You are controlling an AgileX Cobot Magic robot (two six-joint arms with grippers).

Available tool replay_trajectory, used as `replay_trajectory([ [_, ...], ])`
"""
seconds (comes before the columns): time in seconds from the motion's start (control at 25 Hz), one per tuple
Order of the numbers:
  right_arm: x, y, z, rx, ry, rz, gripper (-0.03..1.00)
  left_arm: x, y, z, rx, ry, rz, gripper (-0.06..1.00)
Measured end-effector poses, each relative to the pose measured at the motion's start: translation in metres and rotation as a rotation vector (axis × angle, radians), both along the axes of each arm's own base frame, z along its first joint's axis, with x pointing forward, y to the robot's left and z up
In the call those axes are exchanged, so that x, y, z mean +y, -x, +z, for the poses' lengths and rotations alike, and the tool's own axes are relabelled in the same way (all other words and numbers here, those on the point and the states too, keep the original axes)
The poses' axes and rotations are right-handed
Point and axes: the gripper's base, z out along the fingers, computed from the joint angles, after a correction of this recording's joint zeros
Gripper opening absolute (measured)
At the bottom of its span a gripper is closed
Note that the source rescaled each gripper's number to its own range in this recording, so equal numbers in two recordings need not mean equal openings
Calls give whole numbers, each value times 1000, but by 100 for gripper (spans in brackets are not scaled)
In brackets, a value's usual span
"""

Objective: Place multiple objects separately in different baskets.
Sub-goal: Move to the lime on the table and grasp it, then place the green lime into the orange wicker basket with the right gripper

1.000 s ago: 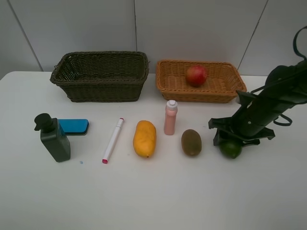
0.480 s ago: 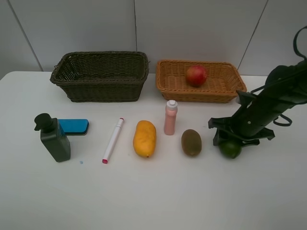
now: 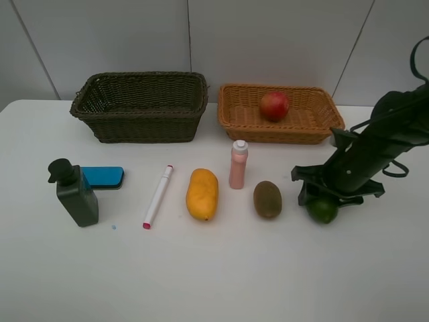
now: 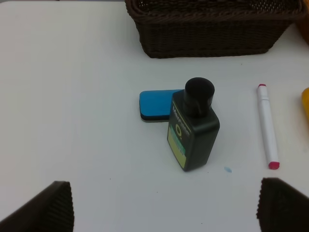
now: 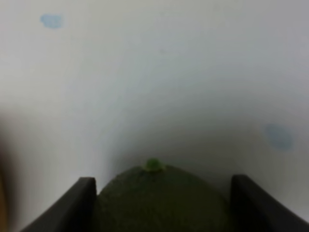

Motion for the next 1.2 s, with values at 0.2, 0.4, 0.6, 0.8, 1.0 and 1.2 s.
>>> replay_trajectory([
  [0.2,2,-9,19,-29,-14,9,49,0,0,0,0,0,0,100],
  [0.4,6,-22,38,-51,-27,23,49,0,0,0,0,0,0,100],
  [0.6,9,-40,58,-104,-33,37,49,0,0,0,0,0,0,100],
  [0.8,11,-61,83,-192,-23,48,49,0,0,0,0,0,0,100],
  [1.0,13,-85,105,-287,1,67,49,0,0,0,0,0,0,100],
  [1.2,14,-106,113,-354,22,84,49,0,0,0,0,0,0,100],
])
